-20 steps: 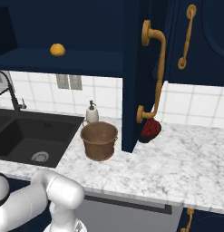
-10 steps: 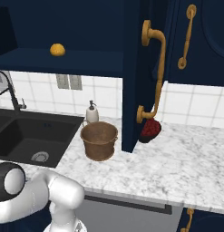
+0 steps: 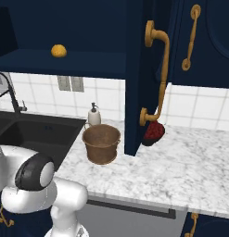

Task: Open the cabinet, pick up the bread from the cabinet and place it in the basket. Then move the basket to the dining counter.

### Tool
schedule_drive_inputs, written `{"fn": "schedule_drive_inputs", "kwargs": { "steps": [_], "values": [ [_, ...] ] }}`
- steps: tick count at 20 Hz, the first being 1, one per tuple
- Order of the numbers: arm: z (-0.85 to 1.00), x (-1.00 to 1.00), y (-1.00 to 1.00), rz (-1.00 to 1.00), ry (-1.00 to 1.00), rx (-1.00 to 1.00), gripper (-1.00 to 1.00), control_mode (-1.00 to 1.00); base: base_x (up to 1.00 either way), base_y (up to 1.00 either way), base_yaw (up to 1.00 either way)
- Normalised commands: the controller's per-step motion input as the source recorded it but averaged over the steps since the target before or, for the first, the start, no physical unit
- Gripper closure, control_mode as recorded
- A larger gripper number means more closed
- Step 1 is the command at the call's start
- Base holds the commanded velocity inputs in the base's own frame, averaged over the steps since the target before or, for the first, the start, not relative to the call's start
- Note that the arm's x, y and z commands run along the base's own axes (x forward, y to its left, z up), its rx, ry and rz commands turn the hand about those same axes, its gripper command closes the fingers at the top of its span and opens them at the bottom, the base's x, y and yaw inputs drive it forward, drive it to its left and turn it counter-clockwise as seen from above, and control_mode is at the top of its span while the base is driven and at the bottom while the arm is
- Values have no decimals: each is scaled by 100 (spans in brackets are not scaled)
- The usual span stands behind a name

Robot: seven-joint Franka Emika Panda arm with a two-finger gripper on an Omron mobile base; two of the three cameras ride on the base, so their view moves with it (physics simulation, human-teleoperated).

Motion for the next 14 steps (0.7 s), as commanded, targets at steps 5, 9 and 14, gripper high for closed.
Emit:
{"fn": "schedule_drive_inputs", "kwargs": {
  "steps": [5,9,14],
  "values": [
    [-42,98,17,6,-3,32,-100,-100,0,0,0],
    [-82,60,73,17,-11,20,-100,-100,0,0,0],
    [-87,27,24,25,-17,18,-100,-100,0,0,0]
  ]
}}
